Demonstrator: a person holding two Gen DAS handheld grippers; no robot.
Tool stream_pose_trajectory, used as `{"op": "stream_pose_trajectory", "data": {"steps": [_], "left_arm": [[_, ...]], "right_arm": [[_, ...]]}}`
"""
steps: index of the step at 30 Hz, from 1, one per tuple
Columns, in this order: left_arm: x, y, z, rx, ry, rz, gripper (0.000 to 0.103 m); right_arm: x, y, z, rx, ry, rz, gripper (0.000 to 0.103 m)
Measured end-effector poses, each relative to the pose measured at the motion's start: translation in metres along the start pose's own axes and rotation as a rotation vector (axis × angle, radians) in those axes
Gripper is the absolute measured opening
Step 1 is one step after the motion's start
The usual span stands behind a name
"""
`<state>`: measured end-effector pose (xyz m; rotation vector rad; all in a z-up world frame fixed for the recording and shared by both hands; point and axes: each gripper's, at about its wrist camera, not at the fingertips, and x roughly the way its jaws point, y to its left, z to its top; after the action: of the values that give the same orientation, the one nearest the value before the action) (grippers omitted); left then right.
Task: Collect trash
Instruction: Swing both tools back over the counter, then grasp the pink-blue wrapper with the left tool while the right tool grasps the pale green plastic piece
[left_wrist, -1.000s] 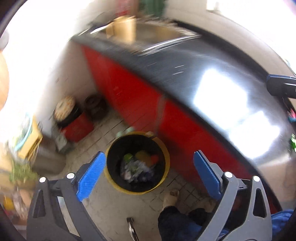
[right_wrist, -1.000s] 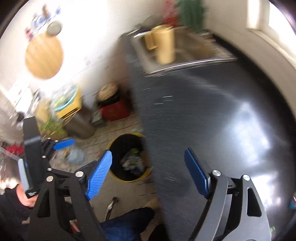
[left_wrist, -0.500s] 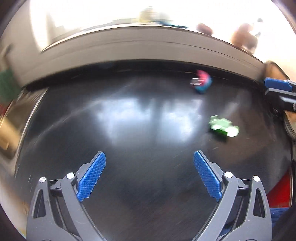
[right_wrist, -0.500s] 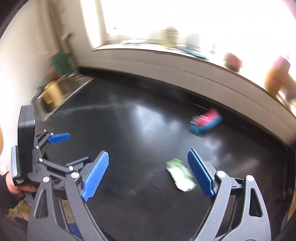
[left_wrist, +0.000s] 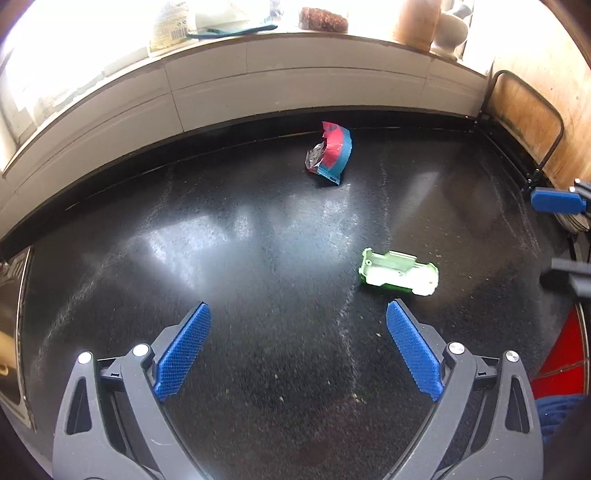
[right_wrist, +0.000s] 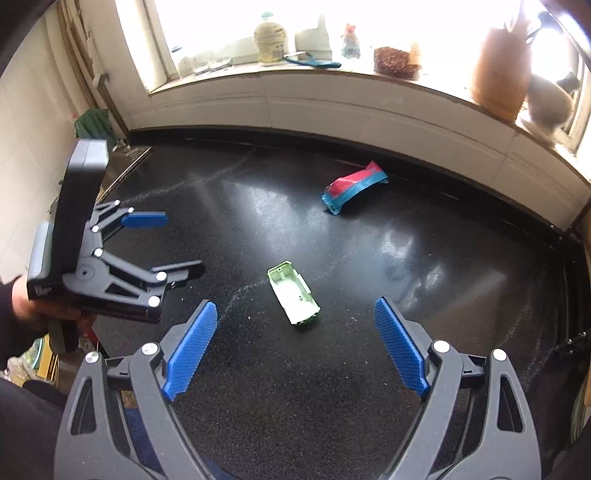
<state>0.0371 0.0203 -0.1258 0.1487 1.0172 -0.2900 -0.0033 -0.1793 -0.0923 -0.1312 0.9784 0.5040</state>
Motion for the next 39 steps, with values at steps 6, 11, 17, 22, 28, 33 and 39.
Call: {"op": "stream_pose_trajectory", "data": {"steps": [6,11,17,22,28,33,39], "left_arm": [[0.040,0.005,0.027,0.025,0.028,-0.005,0.093],[0.086,0.002,0.065,0.049,0.044,-0.029,0.093],[0.137,-0.015,0.116,0.121,0.037,-0.071,0.093],[0.175,-0.026,0.147,0.152,0.042,-0.082,0.093],[0.198,-0.029,0.162,0.159,0.039,-0.075,0.092],[0.193,-0.032,0.163,0.188,0.011,-0.080,0.058],[0.171,-0.028,0.155,0.161,0.005,-0.067,0.019]], "right_arm": [[0.041,0.003,-0.003,-0.045,0.052,0.017,0.084],[0.078,0.003,-0.012,-0.078,0.091,0.018,0.084],[0.114,-0.001,-0.010,-0.116,0.137,0.009,0.084],[0.135,-0.003,-0.004,-0.145,0.157,0.009,0.084],[0.154,-0.006,0.003,-0.200,0.182,0.012,0.072],[0.155,-0.003,0.006,-0.232,0.173,0.020,0.039],[0.136,0.002,0.001,-0.224,0.159,0.019,0.033]]}}
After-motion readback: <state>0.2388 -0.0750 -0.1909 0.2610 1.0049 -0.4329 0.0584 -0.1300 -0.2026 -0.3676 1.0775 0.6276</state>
